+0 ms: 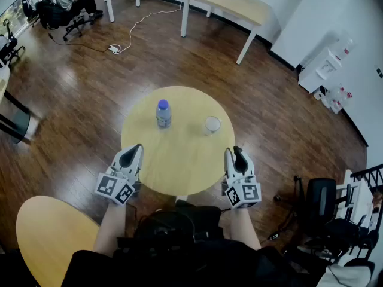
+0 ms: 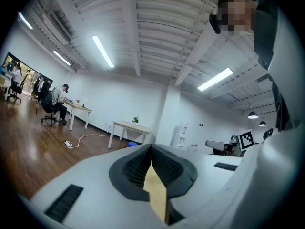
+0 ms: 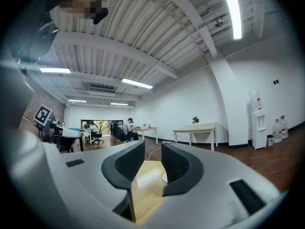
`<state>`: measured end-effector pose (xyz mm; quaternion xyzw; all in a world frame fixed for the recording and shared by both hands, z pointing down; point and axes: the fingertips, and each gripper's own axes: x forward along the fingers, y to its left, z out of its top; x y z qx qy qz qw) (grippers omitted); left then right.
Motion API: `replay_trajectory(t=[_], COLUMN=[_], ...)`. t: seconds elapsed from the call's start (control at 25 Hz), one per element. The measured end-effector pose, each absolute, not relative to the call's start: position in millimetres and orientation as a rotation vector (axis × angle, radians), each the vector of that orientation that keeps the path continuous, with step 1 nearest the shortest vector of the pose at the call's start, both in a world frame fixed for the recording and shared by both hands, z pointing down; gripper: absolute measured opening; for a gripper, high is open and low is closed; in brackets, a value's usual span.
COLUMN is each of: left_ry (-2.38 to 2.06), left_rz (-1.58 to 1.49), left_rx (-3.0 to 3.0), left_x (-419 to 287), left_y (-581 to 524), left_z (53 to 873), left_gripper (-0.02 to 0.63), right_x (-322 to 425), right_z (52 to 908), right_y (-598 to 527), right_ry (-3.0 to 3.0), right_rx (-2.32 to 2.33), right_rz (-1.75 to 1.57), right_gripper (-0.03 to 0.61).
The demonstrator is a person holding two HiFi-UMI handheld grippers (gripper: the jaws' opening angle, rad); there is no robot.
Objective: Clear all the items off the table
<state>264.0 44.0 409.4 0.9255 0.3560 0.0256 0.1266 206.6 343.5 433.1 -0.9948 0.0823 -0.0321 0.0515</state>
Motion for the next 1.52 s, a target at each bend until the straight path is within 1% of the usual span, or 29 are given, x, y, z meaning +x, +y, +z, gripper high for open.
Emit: replay_trajectory(t=[0.12, 0.16, 0.2, 0.28, 0.32, 0.4, 0.44, 0.6, 0.68, 0.92, 1.04, 1.24, 1.52], left_ry=[1.015, 1.011, 1.008, 0.998, 0.993, 0.989, 0.989, 1.011, 1.033, 1.046, 1.050, 1.061, 1.103], left_rz=[0.083, 0.089, 0.100, 0.125, 0.134, 0.145, 0.149, 0.189, 0.228, 0.338, 0.409, 0.394, 0.404], left_rx=[2.723, 2.733, 2.744, 2.763, 2.773, 2.789, 2.796, 2.838, 2.816, 2.785, 2.774, 2.816, 2.847], left_x=[281, 288, 295, 310, 316, 331, 339, 361, 372, 392, 408, 433, 442], left_y=[59, 64, 70, 79, 84, 94, 99, 111, 112, 110, 116, 131, 152], left_z=[416, 419, 423, 430, 433, 437, 439, 453, 464, 499, 521, 535, 557], left_gripper=[0.036, 0.072, 0.124, 0.197, 0.226, 0.243, 0.273, 0.295, 0.331, 0.354, 0.436, 0.440, 0.439], right_x=[223, 229, 234, 244, 248, 259, 264, 282, 293, 311, 315, 317, 308], right_z=[433, 434, 435, 437, 439, 444, 447, 466, 478, 508, 523, 538, 557], right_y=[359, 363, 366, 368, 367, 363, 359, 325, 304, 266, 261, 260, 265], right_ry=[0.253, 0.255, 0.261, 0.289, 0.309, 0.351, 0.374, 0.492, 0.538, 0.589, 0.583, 0.570, 0.575], right_rx=[-3.021, -3.018, -3.013, -2.998, -2.991, -2.977, -2.968, -2.938, -2.934, -2.895, -2.868, -2.839, -2.812], right_rz=[-0.083, -0.081, -0.082, -0.097, -0.108, -0.135, -0.153, -0.243, -0.287, -0.387, -0.434, -0.485, -0.559], right_gripper=[0.113, 0.114, 0.114, 0.114, 0.114, 0.114, 0.114, 0.114, 0.114, 0.114, 0.114, 0.114, 0.114])
